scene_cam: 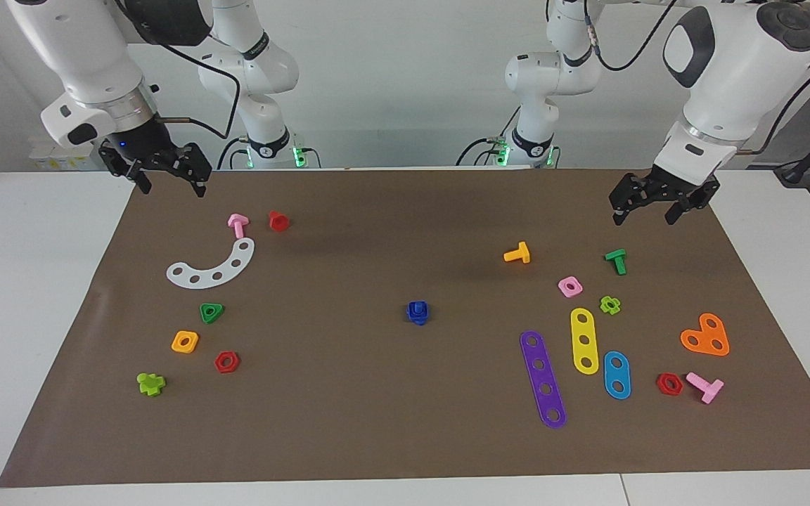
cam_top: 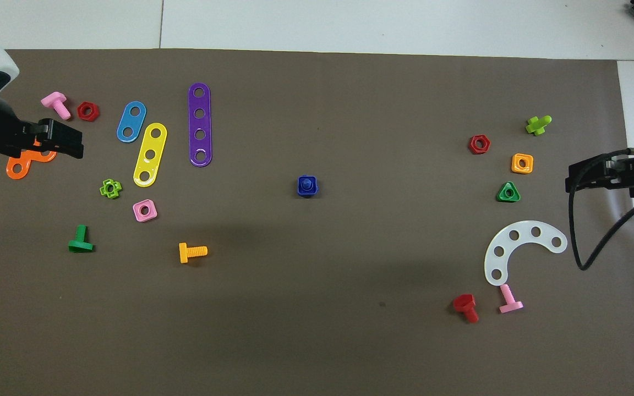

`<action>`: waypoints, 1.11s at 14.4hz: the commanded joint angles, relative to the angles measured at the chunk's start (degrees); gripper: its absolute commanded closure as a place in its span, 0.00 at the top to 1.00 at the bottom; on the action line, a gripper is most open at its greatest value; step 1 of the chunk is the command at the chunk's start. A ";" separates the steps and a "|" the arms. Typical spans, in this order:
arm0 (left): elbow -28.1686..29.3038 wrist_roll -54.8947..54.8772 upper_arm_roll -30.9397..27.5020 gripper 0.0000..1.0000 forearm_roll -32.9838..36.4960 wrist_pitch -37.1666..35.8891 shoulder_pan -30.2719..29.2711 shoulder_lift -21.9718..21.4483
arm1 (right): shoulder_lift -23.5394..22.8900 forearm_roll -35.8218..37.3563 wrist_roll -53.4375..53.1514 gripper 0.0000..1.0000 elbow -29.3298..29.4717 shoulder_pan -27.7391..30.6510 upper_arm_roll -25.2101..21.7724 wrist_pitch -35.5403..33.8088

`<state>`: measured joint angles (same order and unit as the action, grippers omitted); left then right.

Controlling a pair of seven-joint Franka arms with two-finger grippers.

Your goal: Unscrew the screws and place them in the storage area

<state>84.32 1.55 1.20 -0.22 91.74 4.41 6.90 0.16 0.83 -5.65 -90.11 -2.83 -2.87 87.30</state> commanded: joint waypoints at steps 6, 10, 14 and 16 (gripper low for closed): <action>6.88 -0.58 0.29 1.00 1.27 1.67 -0.01 -4.25 | 0.72 -0.30 1.34 1.00 -0.68 0.28 0.23 -0.55; 10.24 0.73 0.82 0.97 -2.22 5.73 1.13 -5.14 | 0.72 -0.30 1.43 1.00 -0.68 0.28 0.23 -0.55; 9.90 8.53 0.73 0.95 -4.44 8.44 8.67 -1.55 | 0.81 -0.30 1.43 1.00 -0.68 0.28 0.23 -0.64; 9.81 14.94 0.90 0.94 -4.44 13.35 12.28 1.17 | 0.72 -0.30 1.34 1.00 -0.68 0.28 0.23 -0.55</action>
<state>93.49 11.77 2.80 -4.06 100.80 13.31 6.09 0.16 0.83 -5.65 -90.11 -2.83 -2.87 87.30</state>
